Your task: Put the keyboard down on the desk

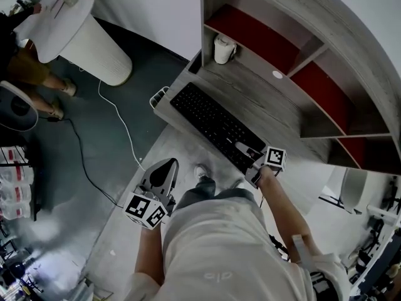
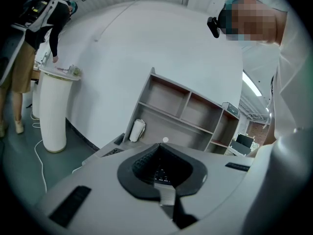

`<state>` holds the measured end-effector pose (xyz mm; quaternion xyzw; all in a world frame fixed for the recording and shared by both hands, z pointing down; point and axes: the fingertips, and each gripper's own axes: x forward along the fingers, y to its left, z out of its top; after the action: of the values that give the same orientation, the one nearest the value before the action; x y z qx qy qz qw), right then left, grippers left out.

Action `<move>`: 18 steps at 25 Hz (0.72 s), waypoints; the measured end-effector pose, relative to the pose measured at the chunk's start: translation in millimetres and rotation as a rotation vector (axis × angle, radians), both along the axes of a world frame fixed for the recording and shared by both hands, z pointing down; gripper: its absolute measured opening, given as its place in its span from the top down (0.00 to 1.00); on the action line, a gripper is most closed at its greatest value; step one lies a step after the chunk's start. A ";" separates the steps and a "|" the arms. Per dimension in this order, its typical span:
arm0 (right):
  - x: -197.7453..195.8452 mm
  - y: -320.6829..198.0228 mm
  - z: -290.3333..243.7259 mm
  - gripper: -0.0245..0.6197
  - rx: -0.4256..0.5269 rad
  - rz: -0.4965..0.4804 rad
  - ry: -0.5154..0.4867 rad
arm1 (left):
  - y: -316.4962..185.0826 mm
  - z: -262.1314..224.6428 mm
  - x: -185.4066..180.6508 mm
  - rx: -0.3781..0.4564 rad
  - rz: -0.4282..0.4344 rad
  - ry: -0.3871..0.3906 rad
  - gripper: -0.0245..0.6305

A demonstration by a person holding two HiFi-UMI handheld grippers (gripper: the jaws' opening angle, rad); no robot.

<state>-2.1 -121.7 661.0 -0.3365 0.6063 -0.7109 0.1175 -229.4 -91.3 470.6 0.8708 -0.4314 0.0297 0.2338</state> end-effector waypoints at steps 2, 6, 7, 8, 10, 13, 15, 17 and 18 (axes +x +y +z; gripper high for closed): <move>-2.8 -9.6 2.6 0.74 0.001 -0.004 0.008 | -5.4 3.1 -3.6 -0.007 0.002 0.004 0.94; -2.0 -23.4 15.1 0.74 -0.027 -0.004 0.049 | -14.6 9.9 -7.4 -0.024 0.009 0.010 0.94; -0.9 -26.0 18.3 0.74 -0.028 -0.002 0.053 | -15.8 11.2 -7.5 -0.026 0.016 0.010 0.94; 0.3 -28.1 21.3 0.74 -0.028 -0.002 0.060 | -16.8 12.4 -7.7 -0.027 0.022 0.010 0.94; 3.8 -31.4 26.1 0.70 -0.029 -0.010 0.099 | -19.1 15.0 -8.6 -0.034 0.023 0.013 0.94; 9.3 -34.8 36.4 0.66 -0.032 -0.026 0.147 | -20.8 18.3 -7.6 -0.045 0.030 0.020 0.94; 11.9 -34.4 45.3 0.64 -0.041 -0.039 0.185 | -21.2 20.1 -6.3 -0.050 0.035 0.023 0.94; 14.2 -33.8 53.9 0.60 -0.053 -0.052 0.241 | -21.8 22.2 -5.8 -0.049 0.046 0.026 0.94; 15.8 -33.8 57.6 0.61 -0.058 -0.056 0.269 | -22.1 23.3 -6.0 -0.049 0.050 0.028 0.94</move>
<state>13.7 -155.5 718.6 -0.4150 0.6048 -0.6796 0.0057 -235.4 -113.4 494.0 0.8757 -0.4055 0.0339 0.2601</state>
